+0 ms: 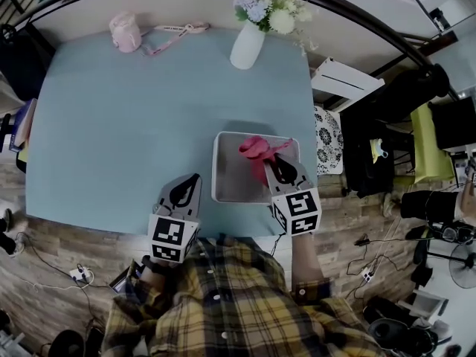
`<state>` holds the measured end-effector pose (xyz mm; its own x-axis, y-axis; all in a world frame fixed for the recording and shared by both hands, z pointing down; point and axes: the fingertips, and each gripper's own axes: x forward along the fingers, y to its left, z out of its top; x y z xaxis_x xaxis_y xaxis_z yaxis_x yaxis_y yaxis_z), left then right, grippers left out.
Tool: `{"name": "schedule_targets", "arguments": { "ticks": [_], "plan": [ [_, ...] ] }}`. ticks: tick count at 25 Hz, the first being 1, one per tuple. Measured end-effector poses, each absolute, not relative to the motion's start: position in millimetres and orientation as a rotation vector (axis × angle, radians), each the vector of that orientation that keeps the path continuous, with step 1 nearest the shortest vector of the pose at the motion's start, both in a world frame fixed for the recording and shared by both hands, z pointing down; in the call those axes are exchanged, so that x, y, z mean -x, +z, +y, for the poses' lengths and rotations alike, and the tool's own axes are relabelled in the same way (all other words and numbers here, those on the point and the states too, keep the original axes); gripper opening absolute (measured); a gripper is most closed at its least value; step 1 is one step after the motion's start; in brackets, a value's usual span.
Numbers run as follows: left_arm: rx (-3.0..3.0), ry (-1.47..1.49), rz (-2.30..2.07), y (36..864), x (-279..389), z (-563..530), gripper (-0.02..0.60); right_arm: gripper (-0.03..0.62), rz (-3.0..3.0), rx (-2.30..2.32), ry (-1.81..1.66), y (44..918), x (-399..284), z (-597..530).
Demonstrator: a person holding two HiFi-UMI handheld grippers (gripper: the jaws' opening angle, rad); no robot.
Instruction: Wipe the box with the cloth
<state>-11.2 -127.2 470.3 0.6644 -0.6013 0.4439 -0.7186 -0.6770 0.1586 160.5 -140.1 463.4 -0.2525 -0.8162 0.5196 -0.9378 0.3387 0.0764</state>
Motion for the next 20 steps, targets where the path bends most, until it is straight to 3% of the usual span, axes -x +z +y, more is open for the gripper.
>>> {"name": "schedule_targets", "arguments": {
  "ticks": [8,20],
  "plan": [
    [-2.518,0.511,-1.1,471,29,-122,-0.006,0.046,-2.26,-1.171,0.303,500,-51,-145],
    [-2.504,0.511,-1.109,473,36,-118,-0.006,0.045,-2.039,-1.096,0.148,541,-71,-143]
  ]
}}
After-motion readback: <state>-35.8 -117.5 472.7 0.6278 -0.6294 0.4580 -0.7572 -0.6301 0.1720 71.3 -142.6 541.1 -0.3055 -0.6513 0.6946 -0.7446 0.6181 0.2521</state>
